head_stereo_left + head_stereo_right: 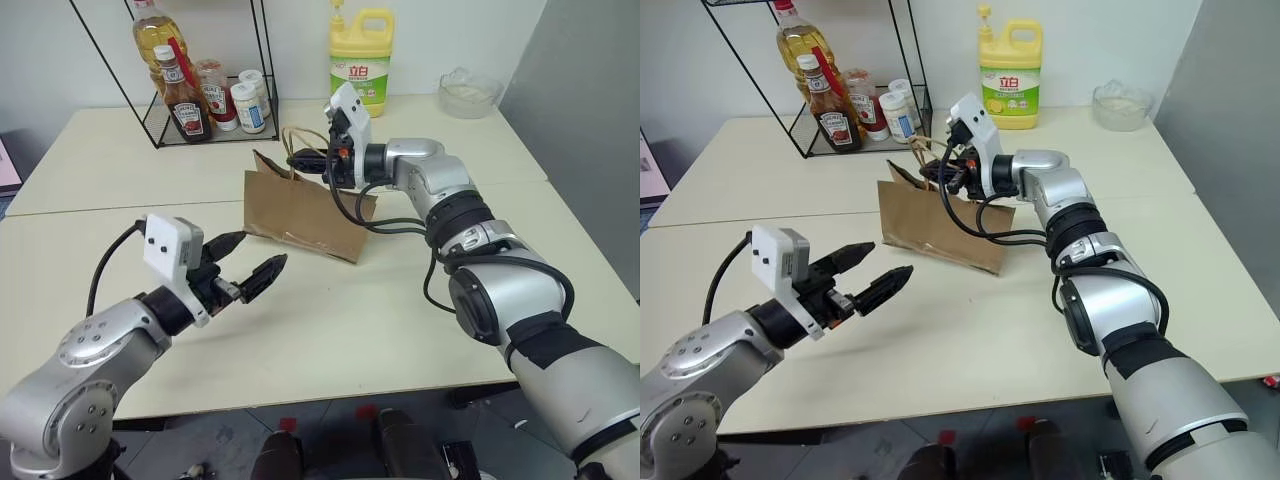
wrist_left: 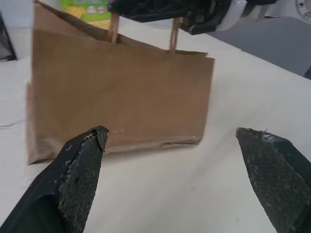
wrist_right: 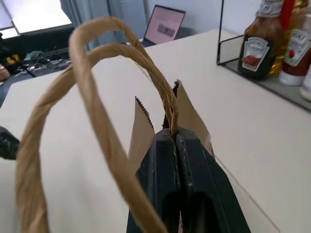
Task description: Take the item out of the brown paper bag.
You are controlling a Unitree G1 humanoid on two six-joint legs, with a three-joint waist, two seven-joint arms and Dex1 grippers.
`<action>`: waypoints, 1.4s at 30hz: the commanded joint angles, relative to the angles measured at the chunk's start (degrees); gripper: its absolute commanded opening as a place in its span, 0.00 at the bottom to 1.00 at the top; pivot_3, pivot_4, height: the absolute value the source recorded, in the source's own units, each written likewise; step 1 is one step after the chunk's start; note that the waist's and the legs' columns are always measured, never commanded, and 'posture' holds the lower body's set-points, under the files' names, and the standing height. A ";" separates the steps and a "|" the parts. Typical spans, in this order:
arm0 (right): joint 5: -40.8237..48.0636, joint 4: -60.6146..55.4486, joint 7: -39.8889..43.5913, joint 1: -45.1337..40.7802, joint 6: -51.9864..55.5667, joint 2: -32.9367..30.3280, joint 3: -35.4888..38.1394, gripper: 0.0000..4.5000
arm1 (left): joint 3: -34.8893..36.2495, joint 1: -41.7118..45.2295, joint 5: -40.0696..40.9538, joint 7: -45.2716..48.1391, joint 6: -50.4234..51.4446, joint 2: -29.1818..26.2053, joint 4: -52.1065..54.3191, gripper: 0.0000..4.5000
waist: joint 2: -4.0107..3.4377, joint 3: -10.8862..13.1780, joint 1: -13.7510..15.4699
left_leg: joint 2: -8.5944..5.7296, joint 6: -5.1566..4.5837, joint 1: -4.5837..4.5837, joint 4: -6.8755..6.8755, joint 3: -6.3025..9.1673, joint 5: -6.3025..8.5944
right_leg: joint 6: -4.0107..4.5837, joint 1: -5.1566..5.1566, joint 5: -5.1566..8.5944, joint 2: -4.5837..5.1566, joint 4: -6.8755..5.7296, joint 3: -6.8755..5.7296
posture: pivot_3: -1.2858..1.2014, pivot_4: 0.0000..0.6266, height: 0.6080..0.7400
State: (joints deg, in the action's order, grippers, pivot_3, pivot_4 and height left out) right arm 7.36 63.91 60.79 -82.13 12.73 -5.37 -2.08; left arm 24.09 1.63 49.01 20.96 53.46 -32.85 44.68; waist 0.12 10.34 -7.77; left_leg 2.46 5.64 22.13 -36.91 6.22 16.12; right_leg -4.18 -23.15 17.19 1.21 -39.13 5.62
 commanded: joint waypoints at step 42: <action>1.33 -41.87 9.42 19.82 14.90 -15.54 -3.74 0.99 | 2.15 8.34 3.08 9.33 -4.81 -14.92 -13.29 1.00 | 0.02 -0.01 1.51 | 0.00 0.03 -0.01 -0.01 0.04 -0.02 | 0.00 0.02 0.00 -0.02 -0.01 -0.06 | 0.52 0.24 1.00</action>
State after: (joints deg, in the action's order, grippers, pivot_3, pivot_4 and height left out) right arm 6.58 30.11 69.90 -62.71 23.62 -19.82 -5.97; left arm 24.25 8.64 51.93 27.95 50.35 -46.23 32.94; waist 0.13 10.33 -6.26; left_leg 2.46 5.67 22.13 -36.92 6.28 16.10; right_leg -4.18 -23.13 17.19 1.19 -39.15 5.55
